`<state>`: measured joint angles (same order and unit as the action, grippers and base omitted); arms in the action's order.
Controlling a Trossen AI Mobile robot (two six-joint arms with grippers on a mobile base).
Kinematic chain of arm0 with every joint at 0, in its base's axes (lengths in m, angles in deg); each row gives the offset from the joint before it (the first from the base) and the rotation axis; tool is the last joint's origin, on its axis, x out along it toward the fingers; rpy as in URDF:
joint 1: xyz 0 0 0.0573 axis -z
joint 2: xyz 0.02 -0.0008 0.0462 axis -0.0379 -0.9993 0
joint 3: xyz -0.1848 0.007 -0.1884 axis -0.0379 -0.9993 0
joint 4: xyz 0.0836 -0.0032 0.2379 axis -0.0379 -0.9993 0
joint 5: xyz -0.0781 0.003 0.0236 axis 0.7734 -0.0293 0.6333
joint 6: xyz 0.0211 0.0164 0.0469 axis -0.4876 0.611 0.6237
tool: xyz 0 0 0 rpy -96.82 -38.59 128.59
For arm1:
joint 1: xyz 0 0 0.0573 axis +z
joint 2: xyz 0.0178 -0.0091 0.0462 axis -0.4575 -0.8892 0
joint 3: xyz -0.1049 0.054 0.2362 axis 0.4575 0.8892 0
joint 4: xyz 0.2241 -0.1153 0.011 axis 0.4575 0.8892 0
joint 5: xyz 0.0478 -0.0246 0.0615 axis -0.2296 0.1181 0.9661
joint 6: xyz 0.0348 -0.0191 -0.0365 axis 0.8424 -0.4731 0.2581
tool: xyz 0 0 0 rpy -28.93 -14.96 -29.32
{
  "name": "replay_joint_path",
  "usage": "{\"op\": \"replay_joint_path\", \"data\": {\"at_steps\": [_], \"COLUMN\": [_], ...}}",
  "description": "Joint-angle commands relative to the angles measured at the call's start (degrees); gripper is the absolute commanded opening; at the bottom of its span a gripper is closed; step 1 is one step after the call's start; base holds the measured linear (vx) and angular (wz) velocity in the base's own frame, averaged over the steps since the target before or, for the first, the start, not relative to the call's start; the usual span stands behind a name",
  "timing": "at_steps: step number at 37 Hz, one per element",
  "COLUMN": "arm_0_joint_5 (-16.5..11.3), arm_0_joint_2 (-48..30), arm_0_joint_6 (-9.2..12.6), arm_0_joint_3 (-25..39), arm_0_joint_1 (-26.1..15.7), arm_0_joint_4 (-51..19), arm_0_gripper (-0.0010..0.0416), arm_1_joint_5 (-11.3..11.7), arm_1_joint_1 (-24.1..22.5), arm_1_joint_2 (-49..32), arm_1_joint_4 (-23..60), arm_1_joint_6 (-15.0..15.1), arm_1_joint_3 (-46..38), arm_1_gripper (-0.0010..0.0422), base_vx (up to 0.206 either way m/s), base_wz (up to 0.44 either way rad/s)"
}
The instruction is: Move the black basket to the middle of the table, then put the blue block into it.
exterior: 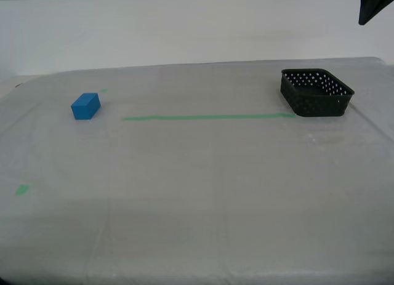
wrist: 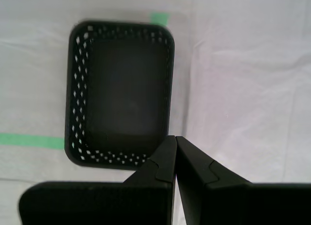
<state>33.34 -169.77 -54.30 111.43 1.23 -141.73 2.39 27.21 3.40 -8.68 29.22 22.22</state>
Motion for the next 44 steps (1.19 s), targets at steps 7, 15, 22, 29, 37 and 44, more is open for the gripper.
{"op": "replay_joint_path", "data": {"at_steps": [7, 15, 22, 29, 37, 44], "arm_0_joint_5": [-0.42, -0.15, -0.15, -0.17, -0.15, 0.07], "arm_0_joint_2": [-1.07, -1.07, -1.07, -1.07, -1.07, -1.07], "arm_0_joint_6": [-0.46, 0.5, 0.55, 0.59, 0.83, 0.83], "arm_0_joint_3": [-1.81, -2.4, -2.47, -2.47, -2.47, -2.49], "arm_0_joint_1": [-0.09, -0.07, -0.07, -0.07, -0.07, -0.07], "arm_0_joint_4": [0.28, 1.29, 2.01, 2.43, 3.04, 3.28], "arm_0_gripper": [0.0, 0.0, 0.0018, 0.0052, 0.0094, 0.0157], "arm_1_joint_5": [0.04, 0.04, 0.04, 0.04, 0.04, 0.04], "arm_1_joint_1": [-0.02, -0.02, -0.02, -0.02, -0.02, -0.02], "arm_1_joint_2": [0.02, 0.02, 0.02, 0.02, 0.02, 0.02], "arm_1_joint_4": [-0.26, -0.26, -0.26, -0.26, -0.26, -0.26], "arm_1_joint_6": [0.09, 0.11, 0.09, 0.09, 0.09, 0.09], "arm_1_joint_3": [0.0, -0.02, -0.02, -0.02, -0.02, -0.02], "arm_1_gripper": [0.0, 0.0, 0.0, 0.0, 0.0, 0.0], "base_vx": [0.0, 0.0, 0.0, 0.0, 0.0, 0.0], "base_wz": [0.0, 0.0, 0.0, 0.0, 0.0, 0.0]}}
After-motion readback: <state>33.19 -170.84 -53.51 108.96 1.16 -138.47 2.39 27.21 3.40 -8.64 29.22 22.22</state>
